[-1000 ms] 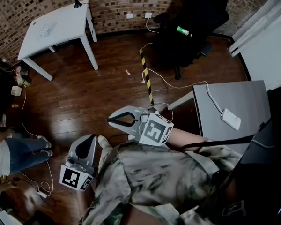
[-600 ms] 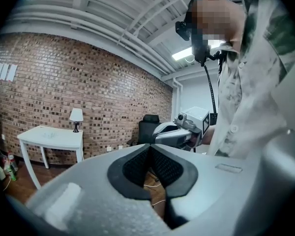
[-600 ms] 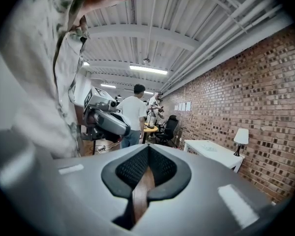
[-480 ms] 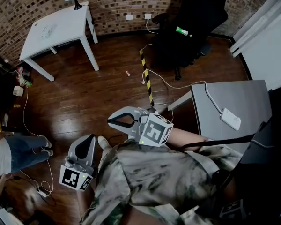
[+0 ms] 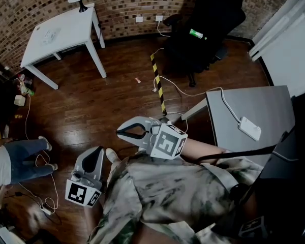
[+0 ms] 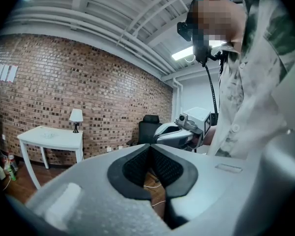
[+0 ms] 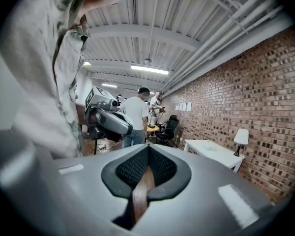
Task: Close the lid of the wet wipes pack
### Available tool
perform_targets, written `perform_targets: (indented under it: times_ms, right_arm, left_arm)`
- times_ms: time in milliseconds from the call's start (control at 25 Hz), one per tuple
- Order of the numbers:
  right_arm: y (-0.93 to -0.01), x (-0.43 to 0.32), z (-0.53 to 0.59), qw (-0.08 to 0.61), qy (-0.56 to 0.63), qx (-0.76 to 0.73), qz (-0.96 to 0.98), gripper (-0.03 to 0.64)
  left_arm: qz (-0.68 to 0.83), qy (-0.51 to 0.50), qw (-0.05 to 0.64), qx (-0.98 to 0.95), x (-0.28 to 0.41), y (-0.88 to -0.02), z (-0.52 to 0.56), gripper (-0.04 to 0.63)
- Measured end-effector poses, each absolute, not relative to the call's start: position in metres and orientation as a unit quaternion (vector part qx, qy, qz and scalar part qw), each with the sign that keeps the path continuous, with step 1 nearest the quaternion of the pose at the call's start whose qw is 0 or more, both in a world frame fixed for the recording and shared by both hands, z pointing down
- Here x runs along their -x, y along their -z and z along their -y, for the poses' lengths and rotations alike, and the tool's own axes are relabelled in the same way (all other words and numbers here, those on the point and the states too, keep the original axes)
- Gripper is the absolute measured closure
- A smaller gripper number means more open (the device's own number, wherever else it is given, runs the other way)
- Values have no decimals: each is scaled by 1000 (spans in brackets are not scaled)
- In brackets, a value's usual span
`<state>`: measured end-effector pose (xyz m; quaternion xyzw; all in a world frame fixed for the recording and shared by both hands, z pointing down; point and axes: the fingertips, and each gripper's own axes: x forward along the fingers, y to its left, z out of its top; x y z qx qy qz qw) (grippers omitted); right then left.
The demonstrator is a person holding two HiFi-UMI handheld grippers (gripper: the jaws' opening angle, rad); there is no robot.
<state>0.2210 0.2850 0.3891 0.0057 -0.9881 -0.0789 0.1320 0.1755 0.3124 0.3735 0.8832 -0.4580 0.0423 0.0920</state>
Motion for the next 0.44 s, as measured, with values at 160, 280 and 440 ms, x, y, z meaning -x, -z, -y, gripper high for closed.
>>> perform_targets:
  times_ms: [160,280,440]
  right_arm:
    - [-390,-224,-282,130,81,-6,988,615]
    - [-391,-224,-279,131,81,-6,988,615]
    - [-395,-223,-276,123,81,-2,989,615]
  left_arm:
    - [457,-43,93,-883,-179,-375,-311,594]
    - [457,-42,93,-883,-179,-376,-308,594]
    - [455,-46,96,-884,-180,-379,-303,594]
